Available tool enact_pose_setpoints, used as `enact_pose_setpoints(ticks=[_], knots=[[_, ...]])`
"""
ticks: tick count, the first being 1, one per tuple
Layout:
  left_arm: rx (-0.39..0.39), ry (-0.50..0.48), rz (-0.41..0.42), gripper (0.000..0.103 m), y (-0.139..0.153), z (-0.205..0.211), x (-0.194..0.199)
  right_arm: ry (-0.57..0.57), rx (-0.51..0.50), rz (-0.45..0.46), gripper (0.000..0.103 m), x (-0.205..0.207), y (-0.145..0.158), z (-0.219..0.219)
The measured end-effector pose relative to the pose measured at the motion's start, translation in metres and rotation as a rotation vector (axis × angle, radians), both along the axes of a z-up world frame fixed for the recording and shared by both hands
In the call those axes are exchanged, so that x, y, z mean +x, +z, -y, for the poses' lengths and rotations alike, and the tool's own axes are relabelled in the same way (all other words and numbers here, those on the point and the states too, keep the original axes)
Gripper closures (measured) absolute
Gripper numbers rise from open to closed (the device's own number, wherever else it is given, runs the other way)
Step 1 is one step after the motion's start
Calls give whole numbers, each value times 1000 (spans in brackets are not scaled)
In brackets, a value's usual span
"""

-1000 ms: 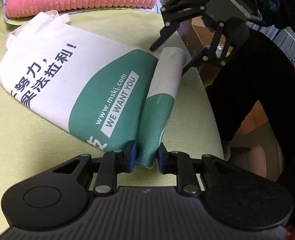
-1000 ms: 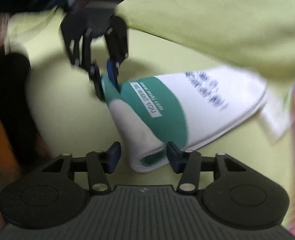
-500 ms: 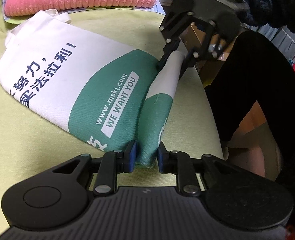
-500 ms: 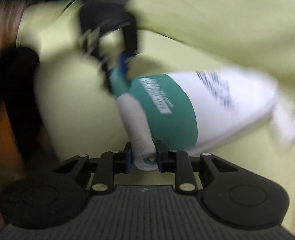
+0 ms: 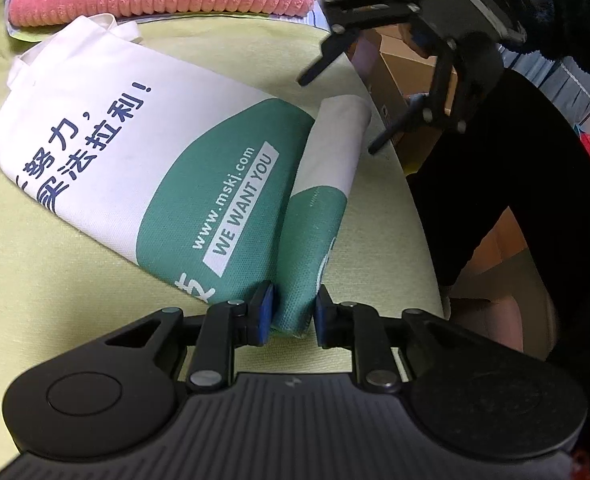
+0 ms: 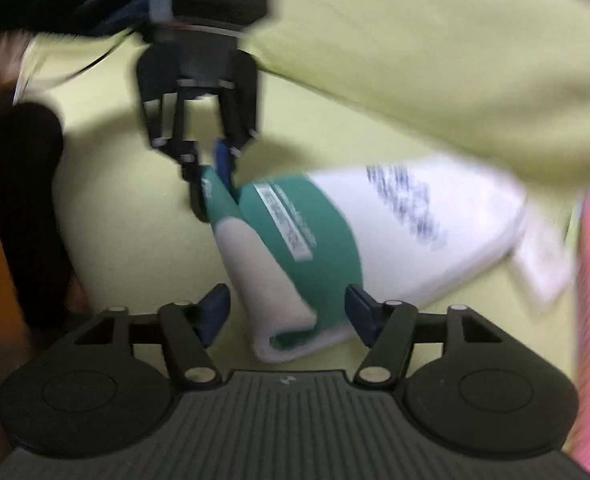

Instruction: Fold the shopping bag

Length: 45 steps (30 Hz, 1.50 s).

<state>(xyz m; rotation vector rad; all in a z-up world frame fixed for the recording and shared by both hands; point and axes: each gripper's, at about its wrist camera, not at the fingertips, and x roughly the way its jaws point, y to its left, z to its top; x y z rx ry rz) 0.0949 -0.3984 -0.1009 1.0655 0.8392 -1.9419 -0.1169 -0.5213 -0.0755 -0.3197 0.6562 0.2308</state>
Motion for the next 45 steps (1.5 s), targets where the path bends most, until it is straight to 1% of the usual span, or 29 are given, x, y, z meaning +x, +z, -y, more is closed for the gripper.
enact_pose_setpoints(ticks=[2,3,4,5,7,8,9,10,12,14,16,18,19,21,22,23,26,28,29,31,34,38,42,45], knots=[[-3,2,2,78,0,0,0,98,-182,17,52,-5,-8,-21],[-5,2,3,78,0,0,0,131,-254,19,58,-6,-15,-28],[-7,3,3,78,0,-1,0,163,-326,22,73,-7,-22,-35],[-8,4,2,78,-1,-1,-1,193,-390,26,76,-9,-29,-42],[-6,5,-2,78,-1,0,0,204,-381,45,80,-11,-35,-42],[-5,5,-4,78,-1,1,0,197,-332,33,81,-10,-34,-40],[-4,5,-6,78,-1,1,0,170,-246,6,82,-7,-31,-34],[-4,6,-7,78,0,2,1,126,-120,-28,82,-5,-26,-20],[-4,27,-11,78,1,2,1,34,186,-110,82,7,-19,17],[-20,54,-6,79,4,-1,5,-23,424,-193,82,19,-22,47],[-50,97,3,80,8,-5,4,-66,609,-256,82,29,-32,70],[-91,146,13,80,17,-12,4,-114,758,-309,83,33,-42,87],[-118,163,30,80,23,-17,3,-135,812,-331,83,29,-47,99],[-180,197,72,81,35,-28,0,-173,900,-373,83,33,-55,108],[-211,213,88,85,41,-35,-2,-198,945,-397,84,35,-59,113],[-243,229,103,86,47,-41,-3,-215,977,-418,84,36,-61,116],[-313,211,156,86,55,-52,-20,-277,1062,-478,84,43,-69,122],[-319,164,182,86,49,-49,-38,-335,1124,-515,84,45,-74,126],[-322,142,200,88,44,-45,-45,-363,1148,-531,84,46,-75,127],[-331,120,237,88,31,-36,-55,-414,1181,-558,85,51,-78,129],[-343,143,262,88,16,-23,-62,-458,1195,-587,86,53,-78,129],[-346,149,304,87,6,-19,-61,-515,1214,-616,86,55,-77,130],[-349,155,346,87,-4,-15,-60,-585,1281,-607,86,47,-80,133],[-352,159,378,90,-11,-13,-60,-648,1315,-553,86,37,-79,130]])
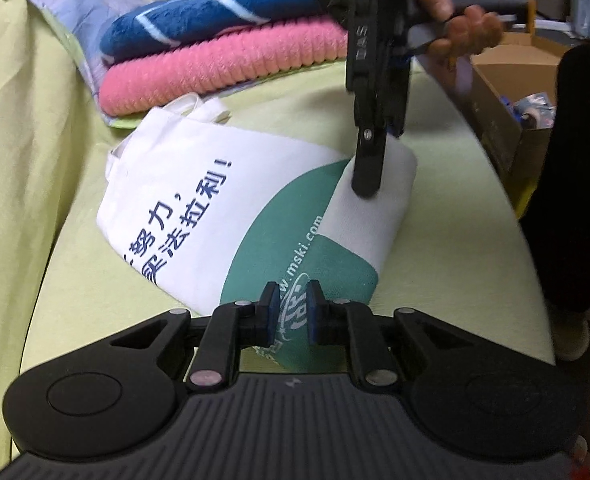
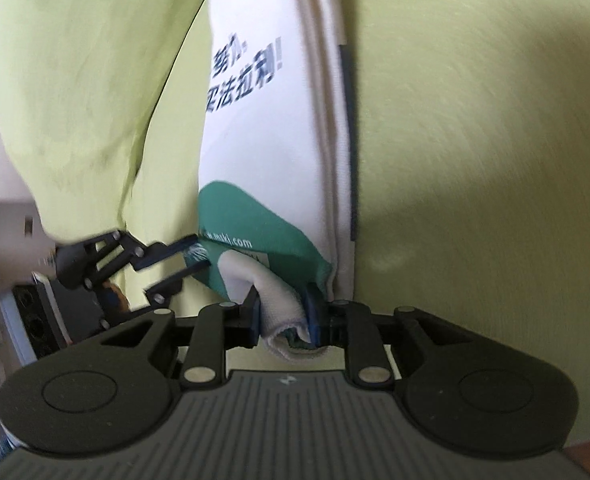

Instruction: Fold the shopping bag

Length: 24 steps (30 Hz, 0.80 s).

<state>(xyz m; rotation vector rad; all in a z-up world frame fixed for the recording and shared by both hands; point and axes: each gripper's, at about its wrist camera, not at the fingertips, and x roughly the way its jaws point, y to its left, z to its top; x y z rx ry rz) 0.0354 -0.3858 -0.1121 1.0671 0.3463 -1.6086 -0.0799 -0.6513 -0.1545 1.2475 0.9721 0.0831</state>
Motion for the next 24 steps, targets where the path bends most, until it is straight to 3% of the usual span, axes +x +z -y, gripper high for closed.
enact_pose_setpoints(ticks=[1,3,6,8,12,15,17,19,24], knots=[[0,4,5,93,-1,1,0,-28,-9,5,85,-3,1,-2],[0,9,12,93,-2,2,-2,-54,-125,46,85,-9,15,-12],[-2,10,14,94,-3,1,-3,-80,-350,90,79,-14,41,-37],[-4,15,7,94,-3,1,-2,-82,-577,106,74,-15,61,-64],[-2,14,2,96,-4,5,-2,17,-1187,116,71,-4,88,-141],[1,8,5,98,-4,6,-3,157,-1484,151,77,1,85,-185],[0,8,6,98,-4,6,-3,178,-1524,120,83,13,71,-190],[-9,10,12,98,-5,5,-4,198,-1559,90,83,24,57,-196],[-41,26,32,97,-6,2,-7,166,-1471,38,82,37,48,-176]])
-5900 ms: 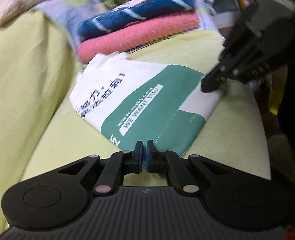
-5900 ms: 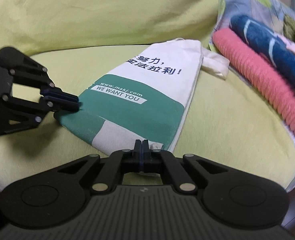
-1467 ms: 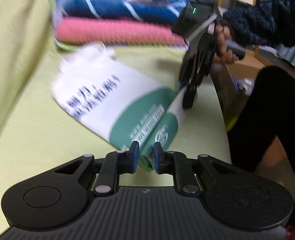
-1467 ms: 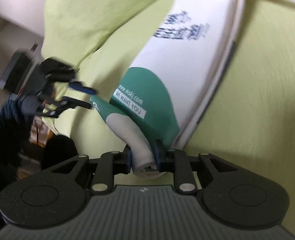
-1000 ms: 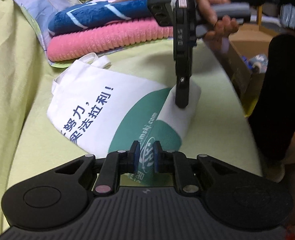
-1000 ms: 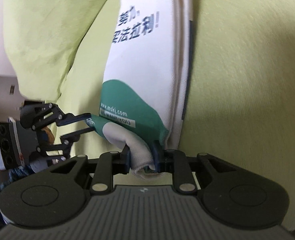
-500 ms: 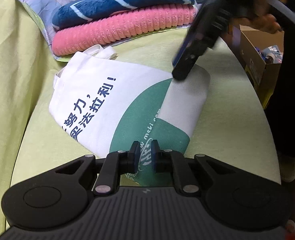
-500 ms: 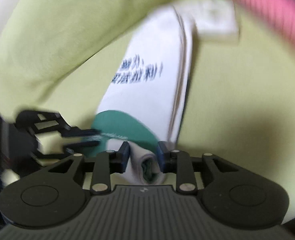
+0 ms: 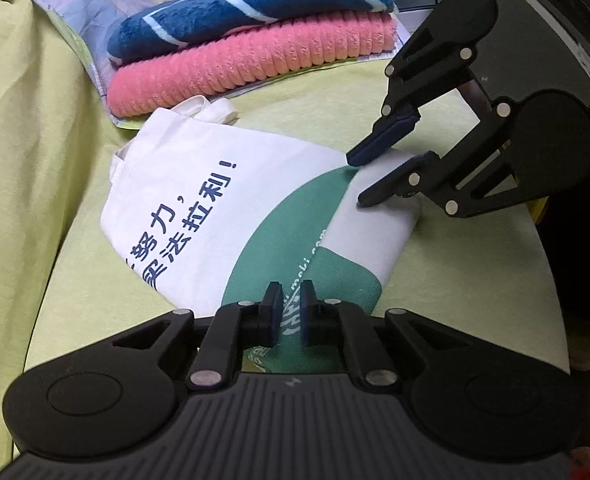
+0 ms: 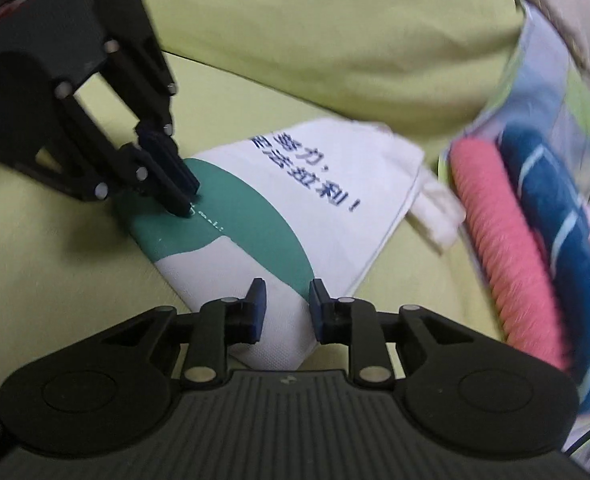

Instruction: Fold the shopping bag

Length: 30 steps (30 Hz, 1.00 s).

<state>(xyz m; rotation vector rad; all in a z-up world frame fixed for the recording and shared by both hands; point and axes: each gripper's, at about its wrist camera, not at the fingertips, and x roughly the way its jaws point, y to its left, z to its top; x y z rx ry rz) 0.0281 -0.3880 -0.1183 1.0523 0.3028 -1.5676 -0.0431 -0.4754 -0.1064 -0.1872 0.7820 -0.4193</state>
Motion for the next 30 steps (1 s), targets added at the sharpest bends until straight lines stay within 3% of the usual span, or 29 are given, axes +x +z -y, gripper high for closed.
enact_pose_setpoints(ticks=[4,7,13,18,23,30], knots=[[-36,9,41,94,9,-12,-8,-35,64,38,82,3,-5,11],[-54,6,-4,93,18,-27,-14,-39,68,62,81,3,-9,13],[-49,75,-38,94,3,-20,-2,-50,96,89,81,-2,-8,13],[-64,79,-26,94,-2,-8,0,-57,120,103,81,-6,-6,11],[-38,202,-86,91,7,-2,2,-65,154,121,81,-7,-6,14],[-19,361,-94,88,24,-4,-8,-76,196,137,81,-10,-4,18]])
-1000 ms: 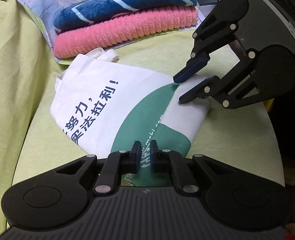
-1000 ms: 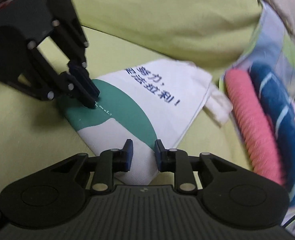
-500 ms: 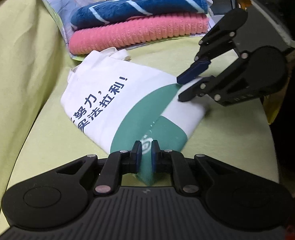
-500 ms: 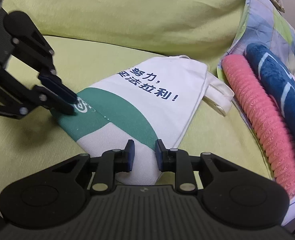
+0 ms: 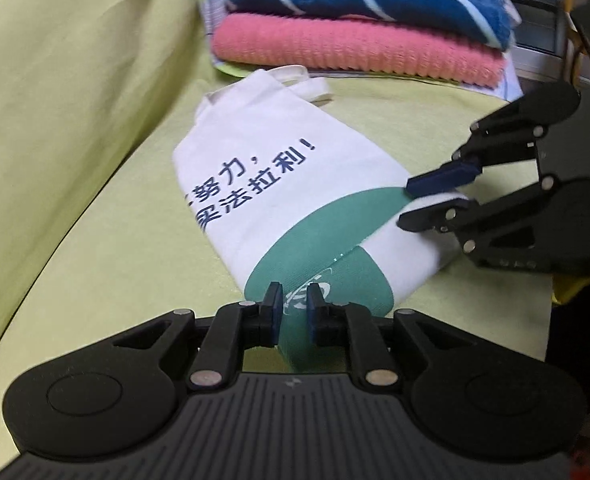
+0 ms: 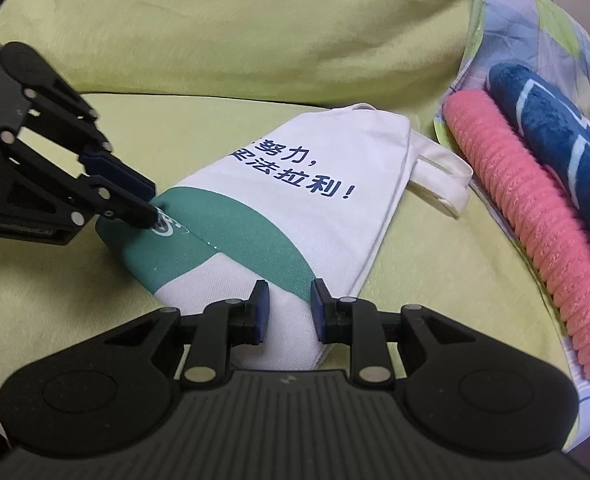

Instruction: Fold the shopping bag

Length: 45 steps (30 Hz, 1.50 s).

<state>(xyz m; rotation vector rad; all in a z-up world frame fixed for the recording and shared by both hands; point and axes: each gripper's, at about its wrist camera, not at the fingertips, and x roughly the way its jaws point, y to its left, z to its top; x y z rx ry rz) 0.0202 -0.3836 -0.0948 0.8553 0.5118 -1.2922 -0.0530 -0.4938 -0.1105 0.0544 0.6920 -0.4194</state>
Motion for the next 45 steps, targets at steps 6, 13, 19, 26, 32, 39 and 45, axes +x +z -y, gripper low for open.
enact_pose_setpoints(ticks=[6,13,19,26,32,39,45], knots=[[1,49,26,87,10,-8,-9,-18,71,31,81,-3,1,9],[-2,-284,435,76,-15,-54,-56,-19,133,73,81,-10,0,17],[76,-471,770,69,-67,-63,-71,-17,140,81,81,-11,0,18],[85,-577,882,76,-96,-42,-55,-7,130,80,81,-11,0,17],[89,-629,802,76,-87,-39,-41,113,-68,39,53,-17,9,-4],[80,-642,762,76,-81,-41,-40,450,-473,-93,43,-49,-9,-40],[64,-643,717,76,-76,-41,-34,614,-813,-143,49,-59,-42,-41]])
